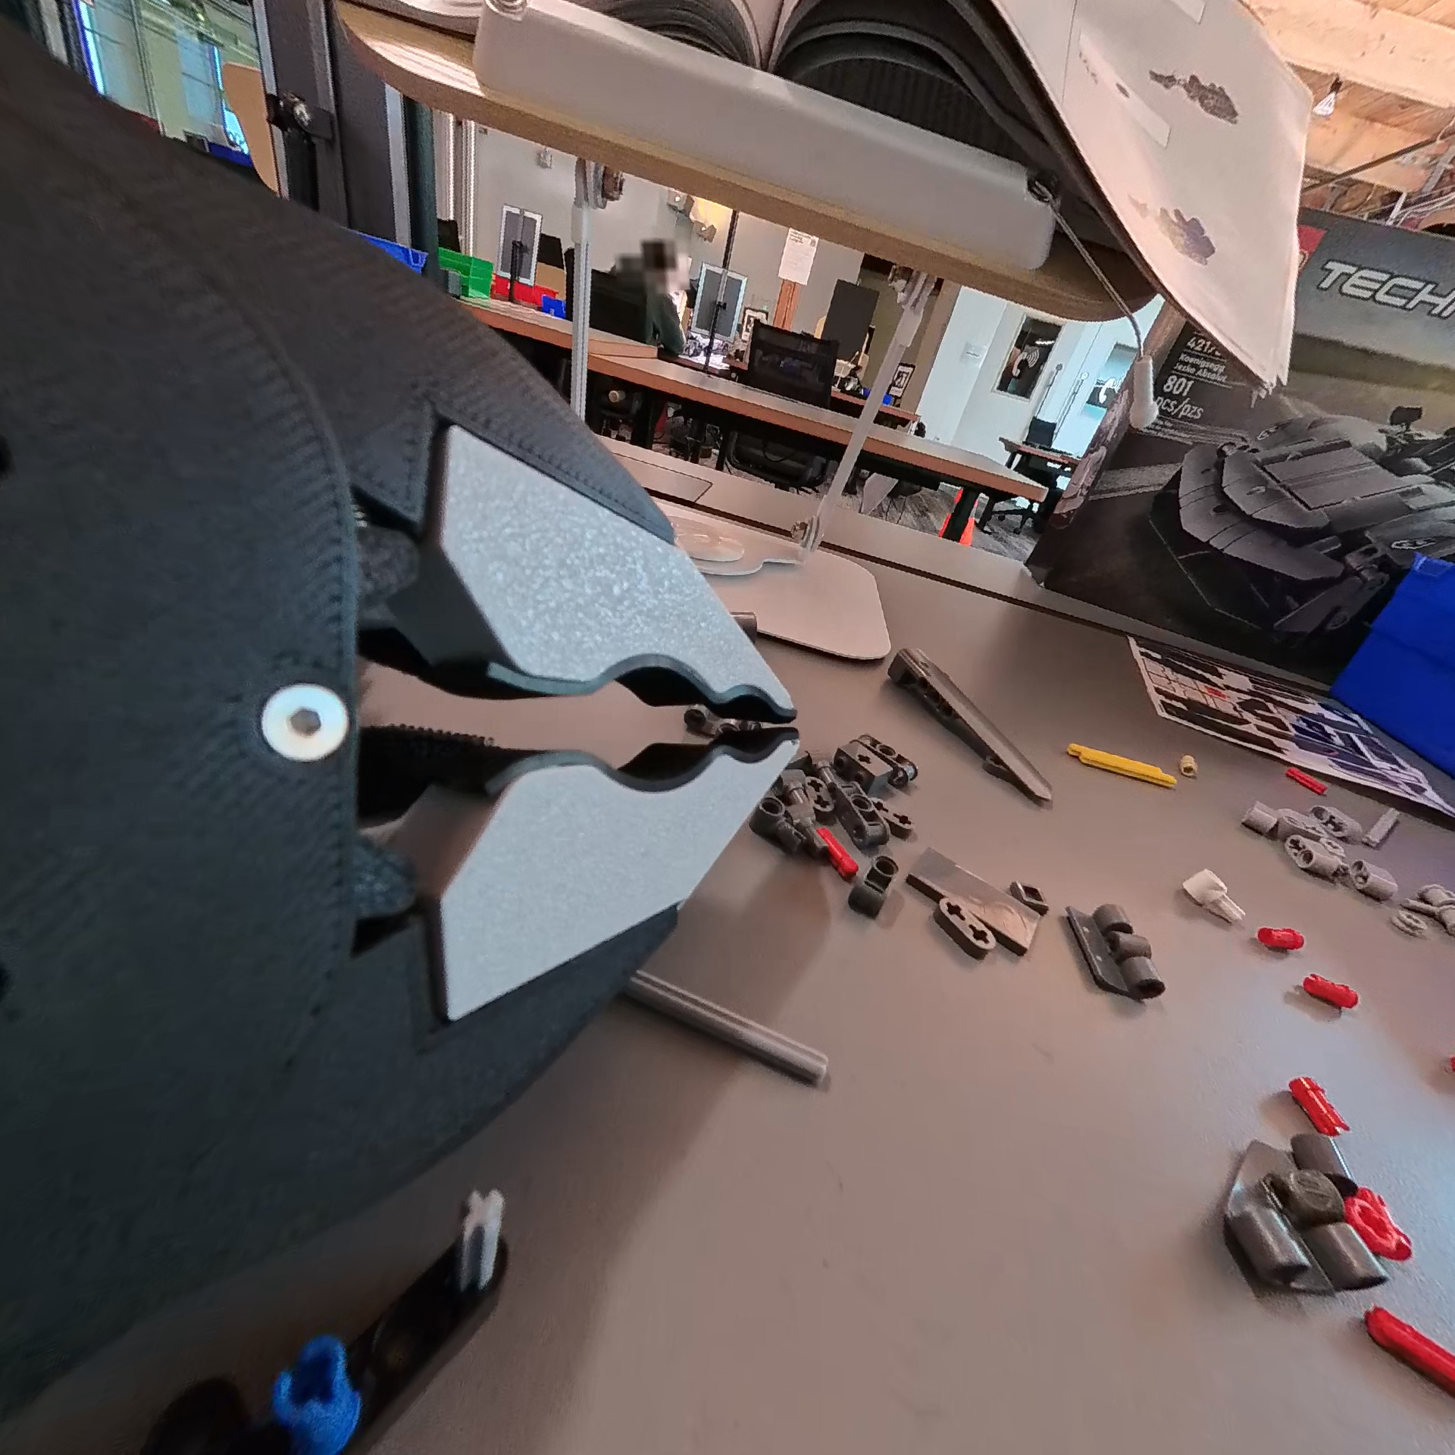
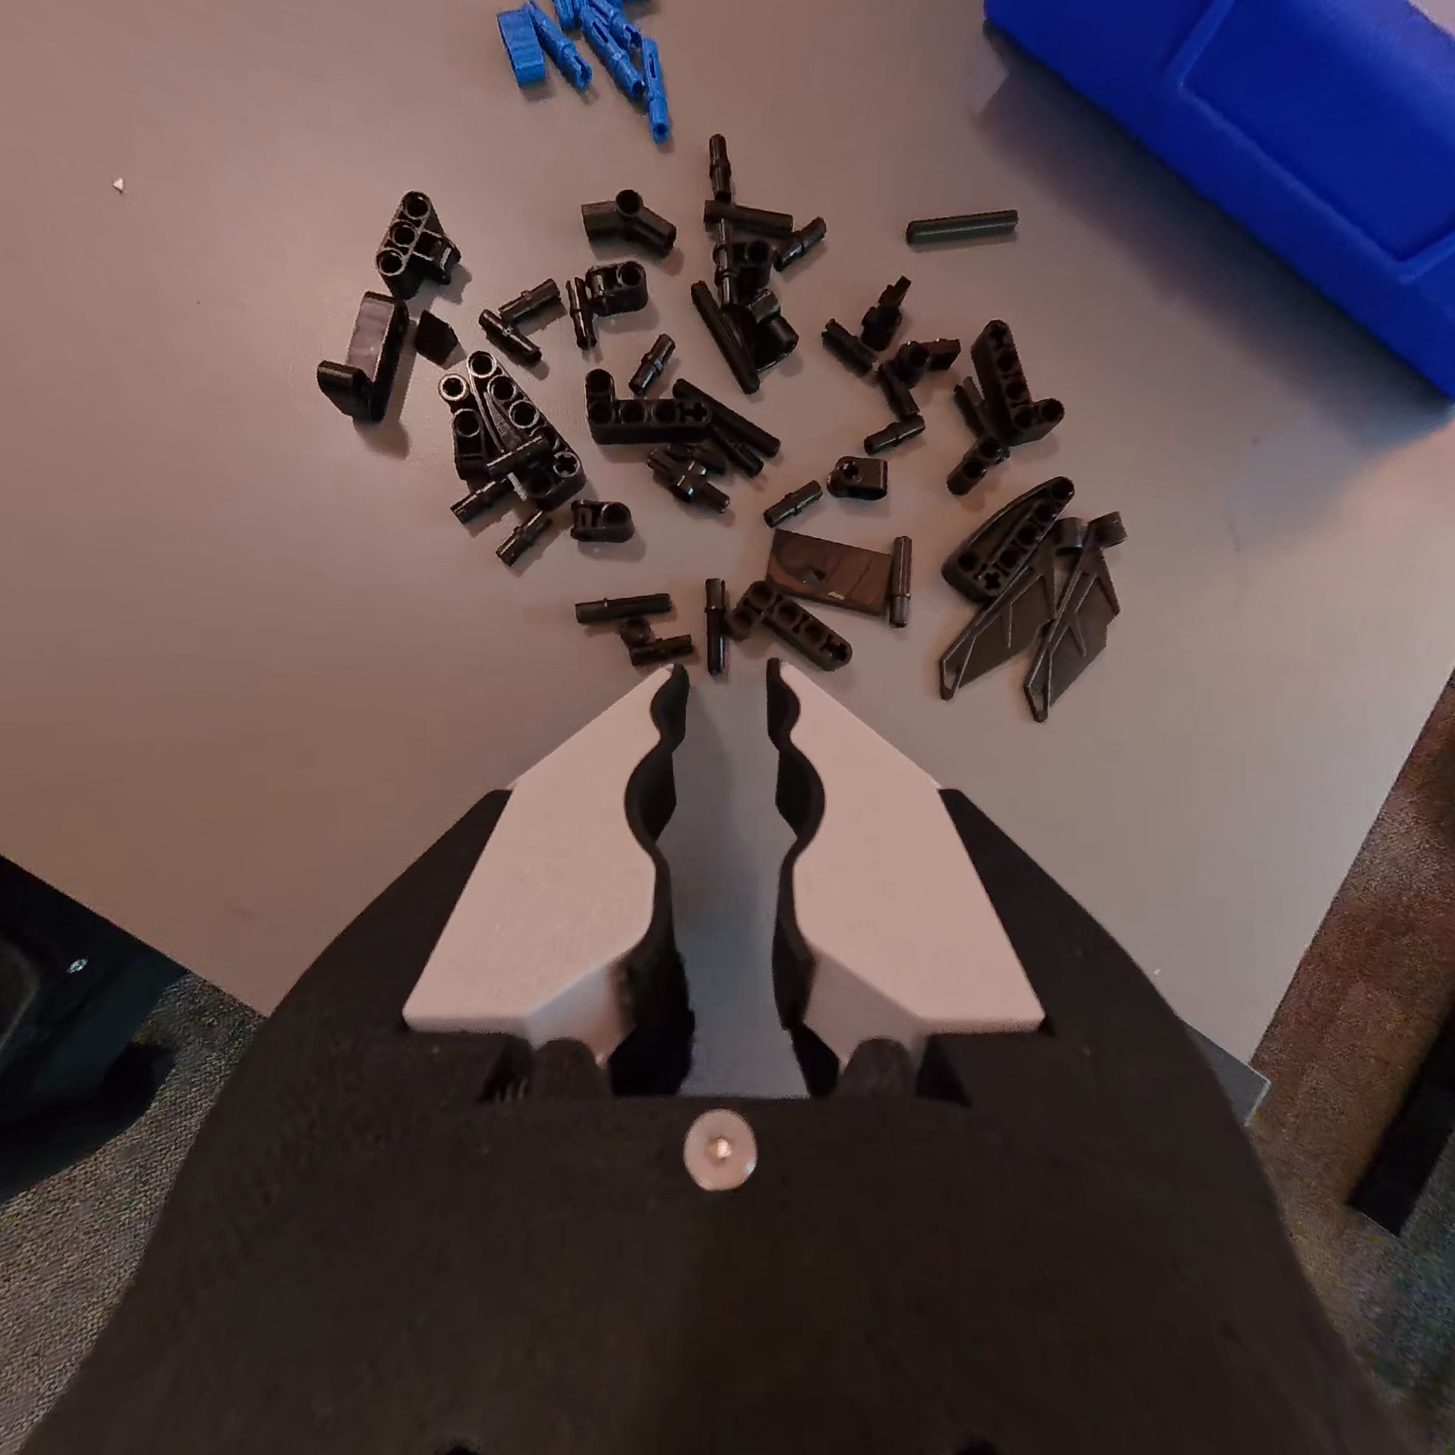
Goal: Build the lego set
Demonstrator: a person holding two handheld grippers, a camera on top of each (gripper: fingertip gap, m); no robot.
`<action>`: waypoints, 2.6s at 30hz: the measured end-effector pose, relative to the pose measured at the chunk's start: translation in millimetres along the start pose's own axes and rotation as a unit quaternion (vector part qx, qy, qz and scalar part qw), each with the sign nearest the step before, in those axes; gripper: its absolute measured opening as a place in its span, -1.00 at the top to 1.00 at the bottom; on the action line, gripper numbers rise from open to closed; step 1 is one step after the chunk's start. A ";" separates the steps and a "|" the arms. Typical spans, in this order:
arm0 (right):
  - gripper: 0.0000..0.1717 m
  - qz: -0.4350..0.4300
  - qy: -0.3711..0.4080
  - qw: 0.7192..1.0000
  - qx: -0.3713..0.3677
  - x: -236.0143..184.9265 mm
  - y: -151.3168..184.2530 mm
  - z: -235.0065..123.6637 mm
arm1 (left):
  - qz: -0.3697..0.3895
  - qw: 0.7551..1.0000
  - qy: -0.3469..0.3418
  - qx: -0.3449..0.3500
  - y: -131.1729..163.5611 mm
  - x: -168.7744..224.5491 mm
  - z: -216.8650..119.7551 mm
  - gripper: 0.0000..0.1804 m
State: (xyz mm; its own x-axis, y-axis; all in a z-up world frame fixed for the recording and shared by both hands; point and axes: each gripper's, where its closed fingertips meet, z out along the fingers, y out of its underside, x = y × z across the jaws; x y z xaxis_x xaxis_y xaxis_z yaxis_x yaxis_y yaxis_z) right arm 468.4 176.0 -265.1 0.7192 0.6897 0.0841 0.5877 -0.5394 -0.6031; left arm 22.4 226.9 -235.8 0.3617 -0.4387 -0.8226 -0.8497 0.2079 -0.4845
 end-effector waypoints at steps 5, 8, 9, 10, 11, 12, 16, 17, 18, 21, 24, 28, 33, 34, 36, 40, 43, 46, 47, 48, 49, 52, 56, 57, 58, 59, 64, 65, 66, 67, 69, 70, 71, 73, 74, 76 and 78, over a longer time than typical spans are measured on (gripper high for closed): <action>0.80 -0.013 -0.001 1.000 0.018 -10.9 -11.0 -6.9 | 0.001 1.000 0.000 -0.001 0.2 0.4 0.2 1.00; 0.80 -0.033 -0.013 0.999 0.033 -24.2 -23.1 -6.0 | 0.002 1.000 0.000 -0.002 0.4 0.5 0.4 1.00; 0.80 -0.040 -0.020 0.998 0.038 -29.7 -27.9 -4.3 | 0.002 1.000 0.000 -0.002 0.4 0.5 0.4 1.00; 0.80 -0.047 -0.027 0.998 0.041 -34.7 -31.7 -1.8 | 0.003 1.000 0.000 -0.002 0.4 0.5 0.5 1.00; 0.80 -0.053 -0.032 0.997 0.041 -38.6 -34.7 1.2 | 0.004 1.000 -0.001 -0.002 0.5 0.6 0.5 1.00; 0.80 -0.059 -0.036 0.997 0.042 -41.9 -37.4 4.3 | 0.004 1.000 -0.001 -0.003 0.6 0.6 0.5 1.00; 0.79 -0.067 -0.051 0.996 0.041 -48.0 -44.3 15.3 | 0.006 1.000 -0.001 -0.003 0.4 0.9 0.4 1.00; 0.78 -0.067 -0.053 0.996 0.040 -48.3 -44.8 17.4 | 0.007 1.000 -0.001 -0.003 0.4 1.0 0.5 1.00; 0.78 -0.068 -0.054 0.995 0.038 -48.6 -44.9 19.3 | 0.007 1.000 -0.001 -0.003 0.5 1.1 0.5 1.00; 0.79 -0.064 -0.063 0.995 0.037 -50.6 -45.8 22.7 | 0.007 1.000 0.000 -0.003 0.6 1.3 0.7 1.00; 0.78 -0.070 -0.075 0.994 0.040 -56.0 -48.5 23.8 | 0.007 1.000 0.001 -0.003 0.6 1.7 1.0 1.00; 0.78 -0.078 -0.084 0.993 0.036 -61.5 -48.3 23.1 | 0.007 1.000 0.001 -0.005 1.1 1.9 1.3 1.00; 0.76 -0.084 -0.071 0.993 0.030 -60.5 -45.1 18.6 | 0.009 1.000 0.001 -0.006 1.6 2.1 1.7 1.00; 0.76 -0.084 -0.067 0.994 0.032 -59.3 -44.8 16.3 | 0.009 1.000 0.000 -0.006 1.6 2.1 1.8 1.00; 0.76 -0.080 -0.058 0.994 0.037 -55.6 -43.7 10.5 | 0.010 1.000 0.000 -0.007 1.8 2.2 2.0 1.00; 0.77 -0.066 -0.034 0.996 0.040 -42.4 -36.9 -0.8 | 0.010 1.000 0.000 -0.007 2.0 2.2 2.2 1.00; 0.77 -0.055 -0.024 0.997 0.038 -34.0 -30.3 -7.1 | 0.011 1.000 0.000 -0.008 2.1 2.4 2.3 1.00; 0.77 -0.055 -0.007 0.998 0.029 -27.0 -23.9 -10.4 | 0.013 1.000 -0.001 -0.009 2.3 2.6 2.5 1.00; 0.77 -0.052 -0.004 0.998 0.031 -25.1 -23.4 -11.3 | 0.013 1.000 -0.001 -0.009 2.4 2.7 2.6 1.00; 0.77 -0.050 -0.003 0.998 0.033 -23.6 -23.1 -12.1 | 0.014 1.000 -0.001 -0.009 2.3 2.7 2.6 1.00; 0.77 -0.048 -0.001 0.998 0.034 -21.8 -22.6 -12.6 | 0.014 1.000 -0.001 -0.009 2.3 2.6 2.6 1.00; 0.77 -0.043 0.004 0.998 0.034 -17.4 -20.4 -13.0 | 0.015 1.000 -0.002 -0.009 2.5 2.7 2.7 1.00; 0.78 -0.043 0.005 0.998 0.035 -15.3 -20.2 -12.6 | 0.016 1.000 -0.002 -0.010 2.6 2.9 2.9 1.00; 0.78 -0.042 0.007 0.998 0.035 -13.9 -20.4 -12.6 | 0.016 1.000 -0.002 -0.010 2.6 2.9 2.8 1.00; 0.78 -0.041 0.011 0.998 0.036 -12.0 -20.5 -12.6 | 0.016 1.000 -0.002 -0.010 2.7 2.8 2.9 1.00; 0.77 -0.039 0.016 0.998 0.035 -9.2 -20.3 -12.9 | 0.016 1.000 -0.002 -0.009 2.6 2.9 2.8 1.00; 0.76 -0.021 0.055 0.998 0.029 15.2 -15.7 -14.5 | 0.017 1.000 -0.003 -0.010 2.7 3.0 2.9 1.00; 0.76 -0.017 0.065 0.997 0.027 21.6 -14.2 -14.6 | 0.017 1.000 -0.002 -0.010 2.7 3.0 2.9 1.00; 0.76 -0.012 0.075 0.997 0.026 28.5 -12.7 -14.7 | 0.016 1.000 -0.002 -0.010 2.8 3.1 3.0 1.00; 0.76 -0.006 0.083 0.996 0.025 34.7 -11.5 -14.5 | 0.017 1.000 -0.002 -0.010 2.9 3.1 3.0 1.00; 0.76 0.003 0.090 0.995 0.032 44.6 -12.6 -13.7 | 0.017 1.000 -0.002 -0.010 3.0 3.3 3.1 1.00; 0.76 0.007 0.090 0.995 0.038 48.5 -14.6 -12.8 | 0.017 1.000 -0.002 -0.011 3.1 3.4 3.2 1.00; 0.76 0.011 0.089 0.995 0.044 52.1 -17.0 -11.5 | 0.018 1.000 -0.002 -0.011 3.1 3.4 3.3 1.00; 0.76 0.015 0.090 0.995 0.050 59.6 -21.2 -7.3 | 0.018 1.000 -0.002 -0.011 3.2 3.5 3.4 1.00; 0.76 0.016 0.092 0.994 0.051 63.9 -23.3 -4.8 | 0.019 1.000 -0.003 -0.012 3.4 3.5 3.4 1.00; 0.76 0.020 0.091 0.994 0.052 70.7 -26.6 1.2 | 0.019 1.000 -0.003 -0.013 3.6 3.6 3.7 1.00; 0.76 0.025 0.087 0.995 0.051 76.3 -28.6 7.5 | 0.020 1.000 -0.003 -0.013 3.9 3.7 3.9 1.00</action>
State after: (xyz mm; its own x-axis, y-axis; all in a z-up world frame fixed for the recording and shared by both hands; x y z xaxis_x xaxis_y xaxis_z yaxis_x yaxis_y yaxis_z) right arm 503.7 247.6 -247.4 0.8048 0.5648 0.1823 0.5154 -0.5126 -0.6868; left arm 21.9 229.5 -241.9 0.3296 -0.4255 -0.8428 -0.8733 0.2019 -0.4435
